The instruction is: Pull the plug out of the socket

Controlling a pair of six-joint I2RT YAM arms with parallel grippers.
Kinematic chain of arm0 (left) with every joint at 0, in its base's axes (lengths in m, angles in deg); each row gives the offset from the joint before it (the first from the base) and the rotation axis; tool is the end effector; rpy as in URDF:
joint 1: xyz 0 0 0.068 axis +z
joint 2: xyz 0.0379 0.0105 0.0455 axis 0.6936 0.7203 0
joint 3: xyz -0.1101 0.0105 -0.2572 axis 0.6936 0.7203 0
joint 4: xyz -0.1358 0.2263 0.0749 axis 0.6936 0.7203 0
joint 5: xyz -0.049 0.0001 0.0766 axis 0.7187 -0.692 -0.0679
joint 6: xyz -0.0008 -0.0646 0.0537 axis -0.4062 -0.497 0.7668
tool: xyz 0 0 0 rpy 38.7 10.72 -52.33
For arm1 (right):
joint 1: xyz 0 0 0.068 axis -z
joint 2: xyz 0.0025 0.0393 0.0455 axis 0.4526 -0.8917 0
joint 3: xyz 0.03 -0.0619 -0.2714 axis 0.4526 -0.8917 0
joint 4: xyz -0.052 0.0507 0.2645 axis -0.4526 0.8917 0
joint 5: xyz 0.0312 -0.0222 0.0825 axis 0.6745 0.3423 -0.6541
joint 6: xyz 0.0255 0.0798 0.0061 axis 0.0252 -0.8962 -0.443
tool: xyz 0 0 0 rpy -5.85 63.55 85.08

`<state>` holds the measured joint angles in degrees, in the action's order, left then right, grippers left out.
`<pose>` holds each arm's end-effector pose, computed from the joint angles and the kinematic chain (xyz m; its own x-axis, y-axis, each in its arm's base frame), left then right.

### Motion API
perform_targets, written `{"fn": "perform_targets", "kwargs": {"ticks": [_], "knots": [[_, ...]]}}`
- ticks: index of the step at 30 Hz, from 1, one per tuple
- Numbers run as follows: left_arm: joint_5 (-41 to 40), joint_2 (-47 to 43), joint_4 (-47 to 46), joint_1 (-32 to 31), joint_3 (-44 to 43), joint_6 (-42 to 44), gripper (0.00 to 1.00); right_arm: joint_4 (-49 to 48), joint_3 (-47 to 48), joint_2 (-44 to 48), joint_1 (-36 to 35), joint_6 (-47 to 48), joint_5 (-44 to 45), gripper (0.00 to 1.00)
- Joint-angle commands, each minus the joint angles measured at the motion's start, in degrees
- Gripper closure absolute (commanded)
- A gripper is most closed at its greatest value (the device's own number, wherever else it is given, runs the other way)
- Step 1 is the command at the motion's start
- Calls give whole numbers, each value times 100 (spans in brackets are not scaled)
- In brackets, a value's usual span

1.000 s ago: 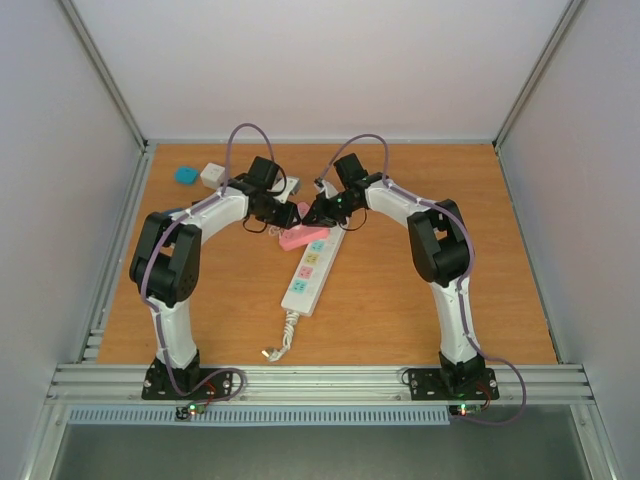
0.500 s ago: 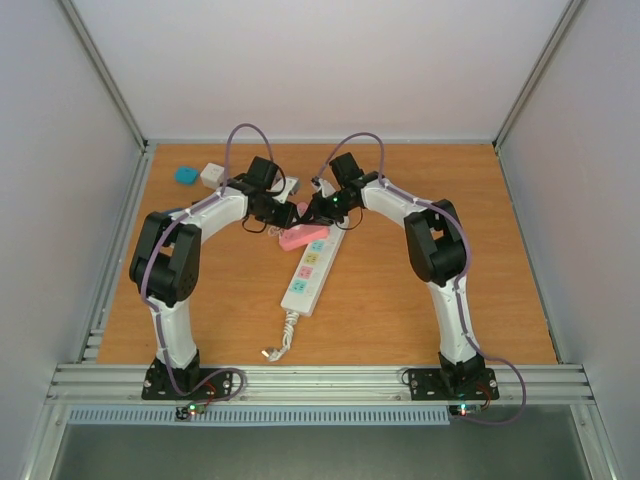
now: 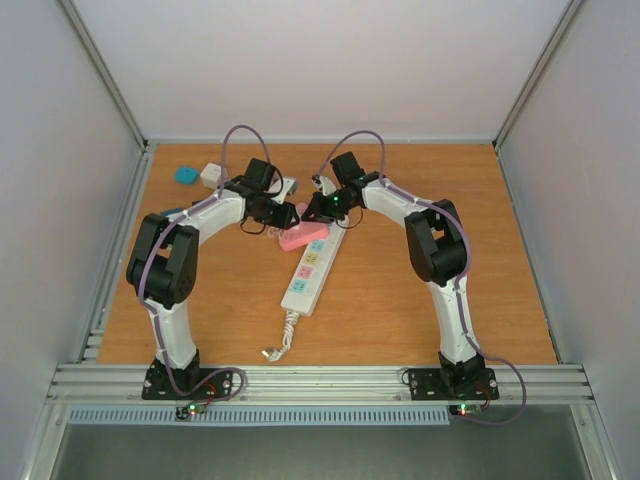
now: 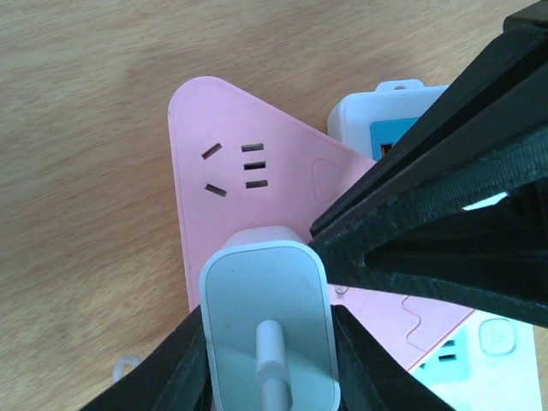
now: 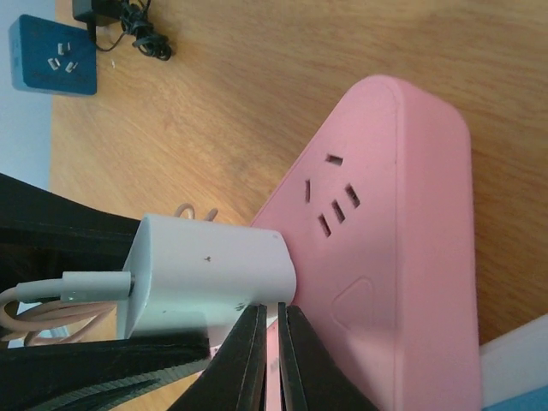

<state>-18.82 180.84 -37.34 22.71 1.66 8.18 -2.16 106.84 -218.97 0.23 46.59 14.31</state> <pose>0.3961 -0.1820 0.1610 -0.8218 0.2735 -0.4999 0.4725 0.8173 -0.3297 0.4338 0.2707 0.1318 -0.7064 -0.4499 -0.5464 -0.7063 0.4992 0.5020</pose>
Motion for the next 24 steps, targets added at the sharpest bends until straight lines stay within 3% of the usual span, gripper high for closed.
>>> {"fn": "perform_targets", "kwargs": {"ticks": [1,17,24], "knots": [[609,-395,-785,152,-191,-319,92,657,-399,-482,57,258,1301,92],[210,-445,-297,135,-484,172,94,646,-375,-551,49,306,1333,92],[387,-567,-235,130,-620,399,93,639,-397,-560,48,323,1332,92]]}}
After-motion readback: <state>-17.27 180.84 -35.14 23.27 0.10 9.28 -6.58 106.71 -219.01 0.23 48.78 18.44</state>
